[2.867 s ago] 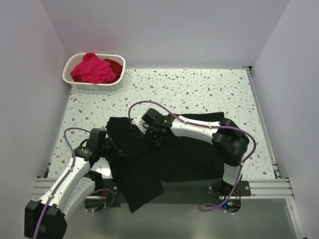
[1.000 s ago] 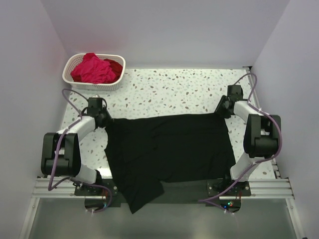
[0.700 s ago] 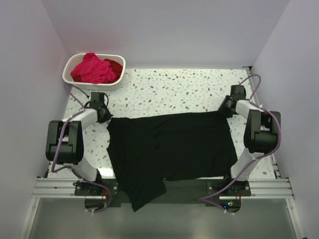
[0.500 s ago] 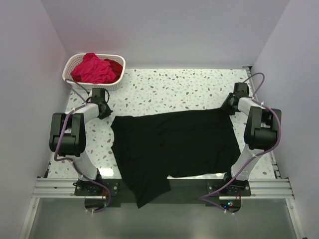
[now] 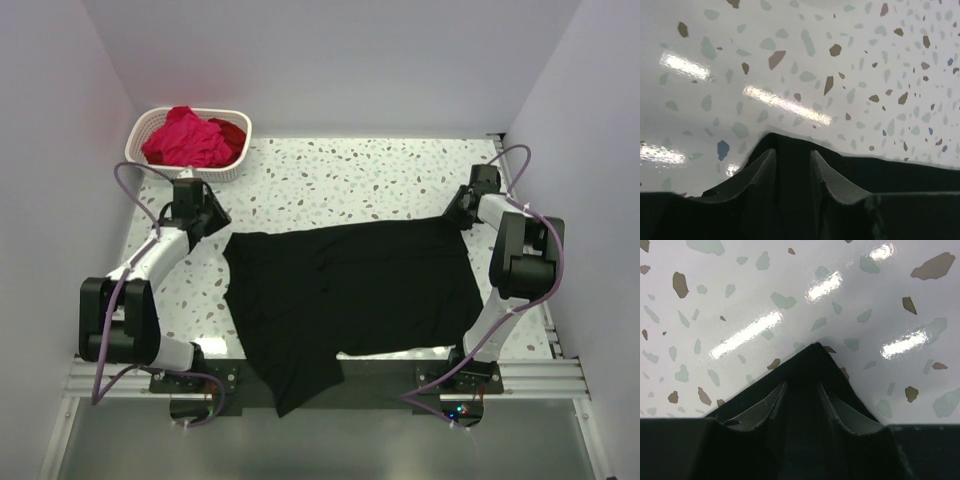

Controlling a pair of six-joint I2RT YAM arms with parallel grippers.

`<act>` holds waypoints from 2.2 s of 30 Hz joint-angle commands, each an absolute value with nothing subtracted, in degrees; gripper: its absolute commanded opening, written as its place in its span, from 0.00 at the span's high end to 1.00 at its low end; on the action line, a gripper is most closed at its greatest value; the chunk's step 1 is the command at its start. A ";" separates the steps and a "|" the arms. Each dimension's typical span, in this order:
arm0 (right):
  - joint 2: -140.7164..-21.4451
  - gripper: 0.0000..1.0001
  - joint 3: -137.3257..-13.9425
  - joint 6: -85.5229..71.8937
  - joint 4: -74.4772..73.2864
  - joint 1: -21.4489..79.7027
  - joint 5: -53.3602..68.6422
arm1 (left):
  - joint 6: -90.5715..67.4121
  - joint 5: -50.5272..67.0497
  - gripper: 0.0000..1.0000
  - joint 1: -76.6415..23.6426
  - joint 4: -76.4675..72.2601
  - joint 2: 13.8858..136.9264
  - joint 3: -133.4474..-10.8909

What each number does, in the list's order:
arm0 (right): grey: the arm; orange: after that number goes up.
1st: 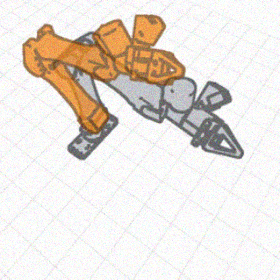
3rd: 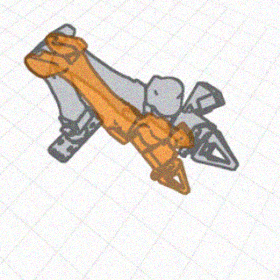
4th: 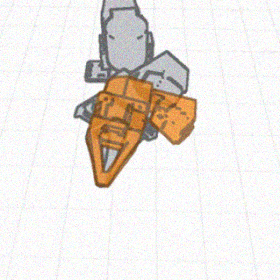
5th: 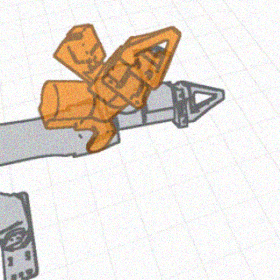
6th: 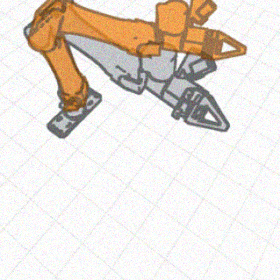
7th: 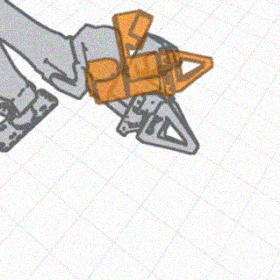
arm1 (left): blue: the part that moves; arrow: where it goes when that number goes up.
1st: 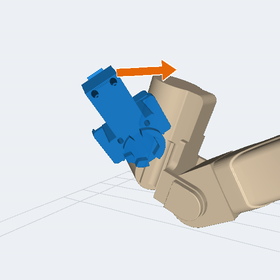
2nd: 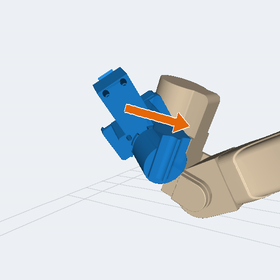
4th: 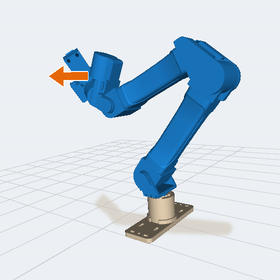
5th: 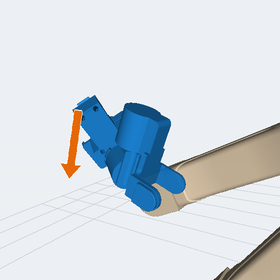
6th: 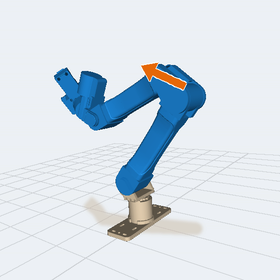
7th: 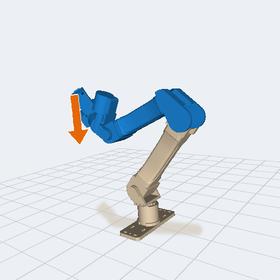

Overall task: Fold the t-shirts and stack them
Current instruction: Fold the tshirt

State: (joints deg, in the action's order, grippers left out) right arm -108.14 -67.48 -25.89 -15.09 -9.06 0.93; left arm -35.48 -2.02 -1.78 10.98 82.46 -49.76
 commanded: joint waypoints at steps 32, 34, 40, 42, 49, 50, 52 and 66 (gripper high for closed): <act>-111.79 0.67 -68.99 -23.73 -17.58 -9.40 -0.88 | -32.97 -10.11 1.00 -3.60 11.25 98.96 -56.67; -111.88 0.67 -69.17 -23.38 -17.67 -9.32 -0.62 | -31.12 -8.97 1.00 -3.60 11.25 101.42 -58.00; -114.25 0.66 -72.24 -23.20 -18.37 -9.32 -0.09 | -29.36 -6.86 0.85 -3.60 10.55 107.04 -62.22; -115.22 0.66 -74.17 -23.47 -18.37 -9.40 -0.17 | -29.18 -6.94 0.82 -3.60 10.28 108.88 -64.50; -114.71 0.62 -80.33 -22.24 -20.92 -9.32 1.84 | -28.13 -7.29 0.64 -3.69 13.27 107.68 -71.80; -113.83 0.60 -80.24 -22.15 -21.18 -9.23 2.19 | -28.12 -7.56 0.59 -3.69 13.27 106.45 -71.63; -110.66 0.55 -79.81 -21.62 -21.71 -8.79 2.28 | -28.21 -8.96 0.54 -3.69 14.41 102.41 -71.28; -94.13 0.52 -67.77 -20.48 -23.56 8.60 4.39 | -31.46 -5.98 0.48 -15.90 16.80 79.89 -53.80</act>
State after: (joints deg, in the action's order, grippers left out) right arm -95.39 -70.43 -20.93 -23.24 3.31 2.85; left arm -29.87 -8.67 -12.78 17.10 79.33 -58.08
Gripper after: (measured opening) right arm 0.486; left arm 0.526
